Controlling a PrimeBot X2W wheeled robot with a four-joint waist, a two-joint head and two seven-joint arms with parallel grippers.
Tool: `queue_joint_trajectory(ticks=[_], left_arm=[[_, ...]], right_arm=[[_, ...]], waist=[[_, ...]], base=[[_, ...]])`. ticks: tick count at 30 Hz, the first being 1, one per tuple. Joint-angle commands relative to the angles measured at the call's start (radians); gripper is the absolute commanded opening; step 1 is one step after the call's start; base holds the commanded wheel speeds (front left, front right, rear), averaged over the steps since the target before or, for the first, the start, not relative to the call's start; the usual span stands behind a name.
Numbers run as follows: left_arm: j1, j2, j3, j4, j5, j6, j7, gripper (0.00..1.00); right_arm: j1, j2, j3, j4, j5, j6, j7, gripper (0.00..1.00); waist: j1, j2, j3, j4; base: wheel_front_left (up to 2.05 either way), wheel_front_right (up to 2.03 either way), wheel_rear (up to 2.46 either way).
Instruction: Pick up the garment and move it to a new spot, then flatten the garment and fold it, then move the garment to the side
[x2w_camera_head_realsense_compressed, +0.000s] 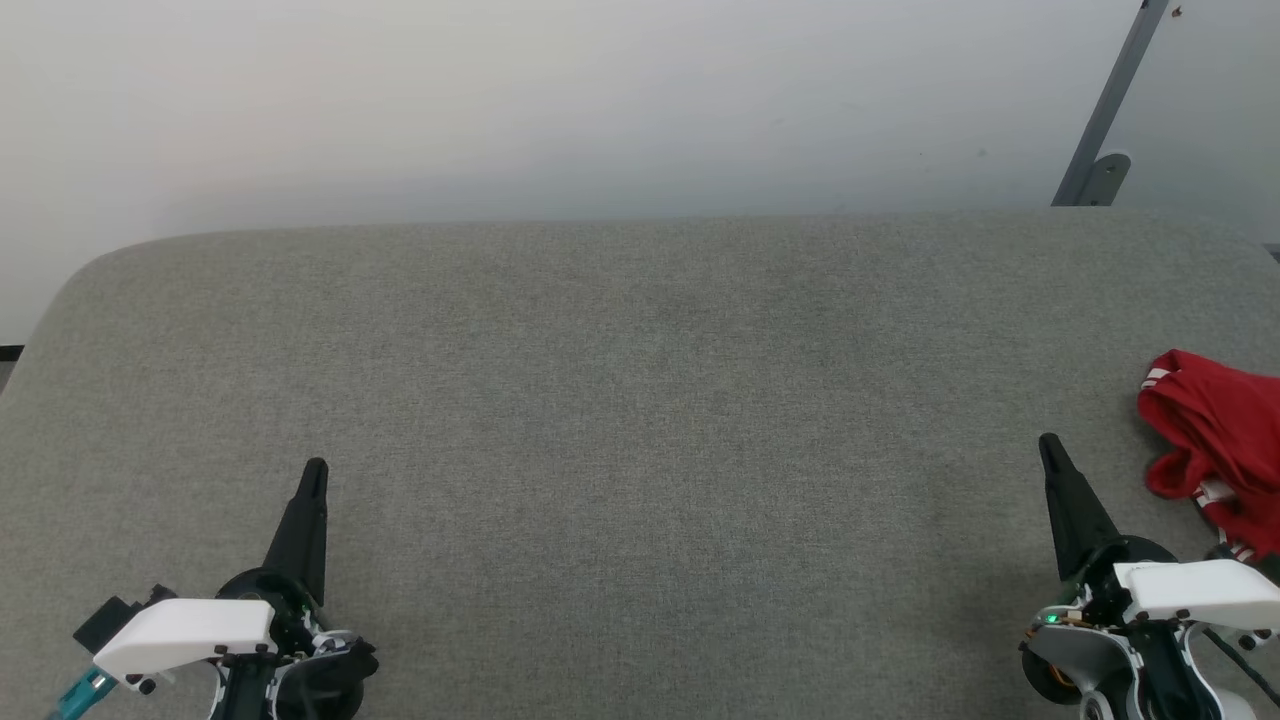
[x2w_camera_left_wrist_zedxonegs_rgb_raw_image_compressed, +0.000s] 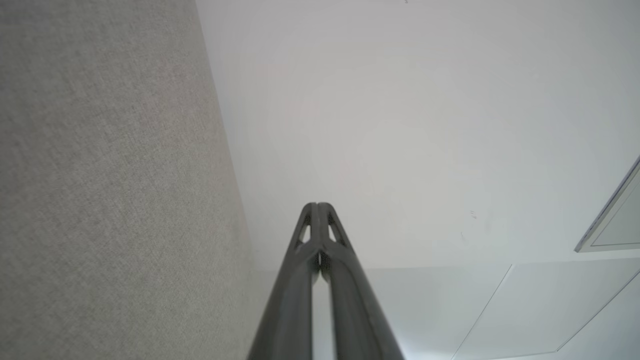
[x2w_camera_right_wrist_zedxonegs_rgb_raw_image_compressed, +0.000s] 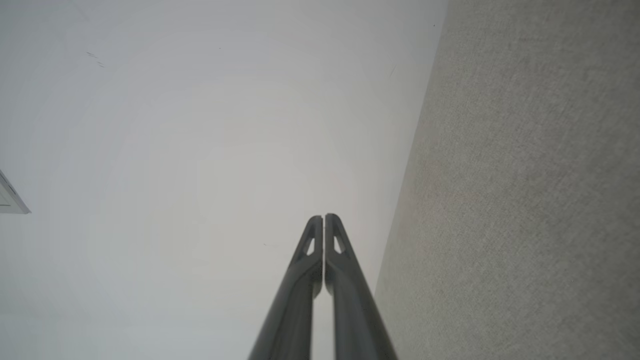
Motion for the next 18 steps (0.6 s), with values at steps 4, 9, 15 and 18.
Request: queue_joint_trajectory(ticks=[4,9,15,18], left_arm=[[-0.011,-0.001,0.005,0.0,-0.002,0.002,0.004,0.0],[-0.011,-0.002,0.006,0.0,0.0,0.002,0.005,0.0],[-0.011,-0.003,0.008,0.0,0.002,0.002,0.006,0.0],[-0.011,-0.003,0.009,0.0,0.003,0.002,0.007,0.0]], right_arm=[[-0.005,-0.003,0.001,0.002,0.004,0.0,0.001,0.0],[-0.005,-0.003,0.001,0.002,0.004,0.0,0.001,0.0],[-0.005,-0.003,0.001,0.002,0.004,0.0,0.001,0.0],[-0.005,-0.003,0.001,0.002,0.004,0.0,0.001,0.0]], waist=[[0.0,-0.0001,0.0,0.0],[0.0,-0.0001,0.0,0.0],[0.0,-0.0001,0.0,0.0],[0.0,-0.0001,0.0,0.0]], base=[[0.0,0.0,0.0],[0.0,0.0,0.0],[0.0,0.0,0.0],[0.0,0.0,0.0]])
